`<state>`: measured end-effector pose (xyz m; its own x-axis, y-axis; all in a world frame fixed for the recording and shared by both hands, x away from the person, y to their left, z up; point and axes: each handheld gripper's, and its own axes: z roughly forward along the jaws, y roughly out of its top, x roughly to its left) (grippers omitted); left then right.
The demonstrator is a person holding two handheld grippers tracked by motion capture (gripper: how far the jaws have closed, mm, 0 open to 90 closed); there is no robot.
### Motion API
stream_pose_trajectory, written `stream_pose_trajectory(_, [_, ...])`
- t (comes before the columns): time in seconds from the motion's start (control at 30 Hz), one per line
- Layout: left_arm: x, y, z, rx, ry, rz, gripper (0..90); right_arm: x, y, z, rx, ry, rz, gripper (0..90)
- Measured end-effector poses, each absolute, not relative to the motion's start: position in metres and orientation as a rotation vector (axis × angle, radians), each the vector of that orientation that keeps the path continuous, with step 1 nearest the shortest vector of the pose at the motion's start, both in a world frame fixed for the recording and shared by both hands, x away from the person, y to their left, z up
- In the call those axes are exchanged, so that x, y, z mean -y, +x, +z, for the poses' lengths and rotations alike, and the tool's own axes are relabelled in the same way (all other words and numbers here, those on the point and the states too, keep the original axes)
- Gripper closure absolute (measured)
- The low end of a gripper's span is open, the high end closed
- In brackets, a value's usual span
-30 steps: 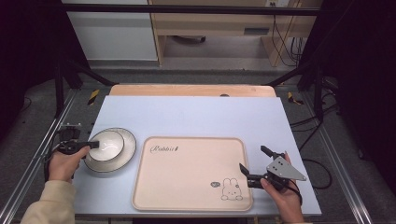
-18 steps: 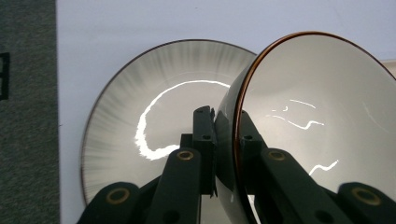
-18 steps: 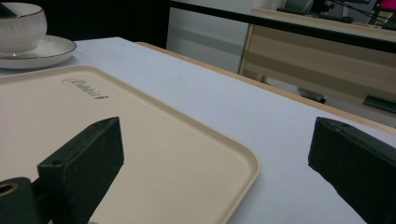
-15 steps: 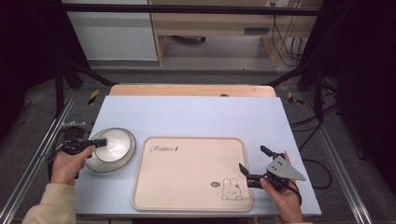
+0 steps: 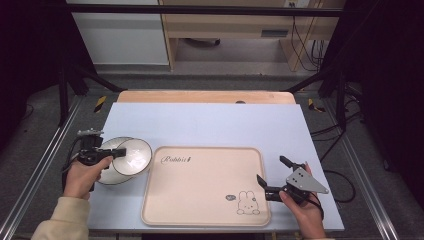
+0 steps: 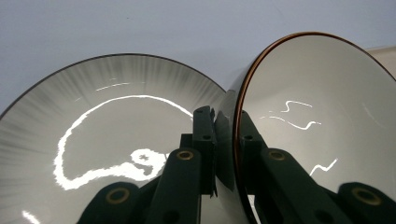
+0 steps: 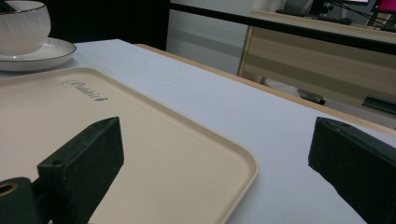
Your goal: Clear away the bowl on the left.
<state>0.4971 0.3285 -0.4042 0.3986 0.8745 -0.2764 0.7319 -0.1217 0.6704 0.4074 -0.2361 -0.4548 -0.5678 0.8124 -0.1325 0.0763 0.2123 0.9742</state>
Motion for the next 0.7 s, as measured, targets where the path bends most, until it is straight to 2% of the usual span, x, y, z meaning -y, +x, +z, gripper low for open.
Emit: stream_pose_trajectory(0.7, [-0.299, 0.495, -0.402, -1.304, 1.936, 0.219, 82.4, 0.237, 0.407, -0.454, -1.817, 0.830, 1.408, 3.6])
